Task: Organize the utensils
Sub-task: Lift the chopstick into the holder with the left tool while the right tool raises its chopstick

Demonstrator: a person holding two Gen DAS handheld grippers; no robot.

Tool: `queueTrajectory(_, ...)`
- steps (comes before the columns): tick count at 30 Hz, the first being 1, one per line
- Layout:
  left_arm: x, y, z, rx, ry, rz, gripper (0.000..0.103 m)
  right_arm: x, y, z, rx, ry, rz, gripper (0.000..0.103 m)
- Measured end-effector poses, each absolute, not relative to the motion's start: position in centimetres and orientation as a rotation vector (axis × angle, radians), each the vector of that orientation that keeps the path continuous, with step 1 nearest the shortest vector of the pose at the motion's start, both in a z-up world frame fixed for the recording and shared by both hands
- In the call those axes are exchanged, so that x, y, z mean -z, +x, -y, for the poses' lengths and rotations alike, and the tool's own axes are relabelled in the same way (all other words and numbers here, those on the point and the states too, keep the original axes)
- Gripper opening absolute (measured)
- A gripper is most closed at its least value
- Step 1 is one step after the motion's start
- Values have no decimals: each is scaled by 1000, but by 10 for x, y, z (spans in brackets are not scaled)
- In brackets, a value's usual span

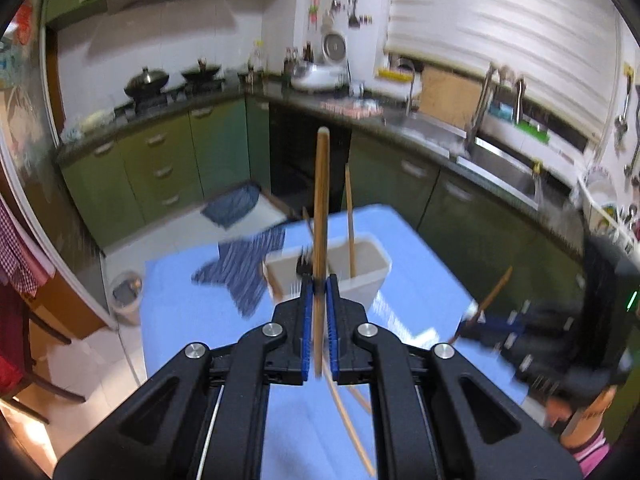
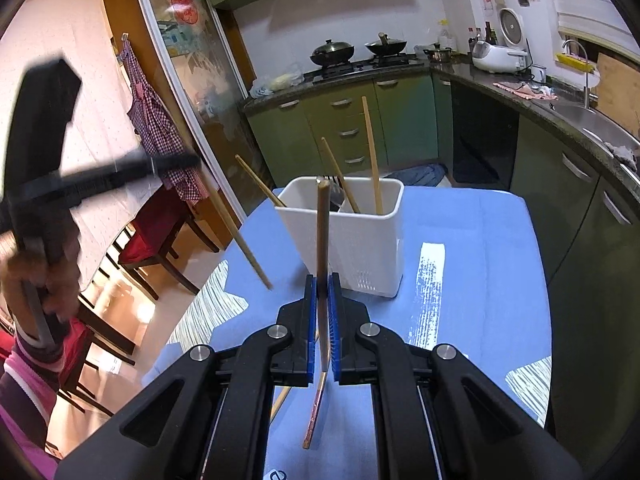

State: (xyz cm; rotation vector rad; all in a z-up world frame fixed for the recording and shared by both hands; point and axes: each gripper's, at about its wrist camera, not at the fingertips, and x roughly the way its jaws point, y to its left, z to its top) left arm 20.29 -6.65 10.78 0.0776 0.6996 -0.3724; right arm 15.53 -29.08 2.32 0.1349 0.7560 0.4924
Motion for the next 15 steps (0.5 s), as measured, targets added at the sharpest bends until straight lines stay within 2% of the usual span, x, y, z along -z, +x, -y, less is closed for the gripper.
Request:
queueTrajectory(7,-148,222,70,368,14,-586,7,-12,160,294,-485,140,-782,7)
queueTrajectory(15,-151,251,85,322,20,-532,7,-8,159,296,-487,137,-790,7)
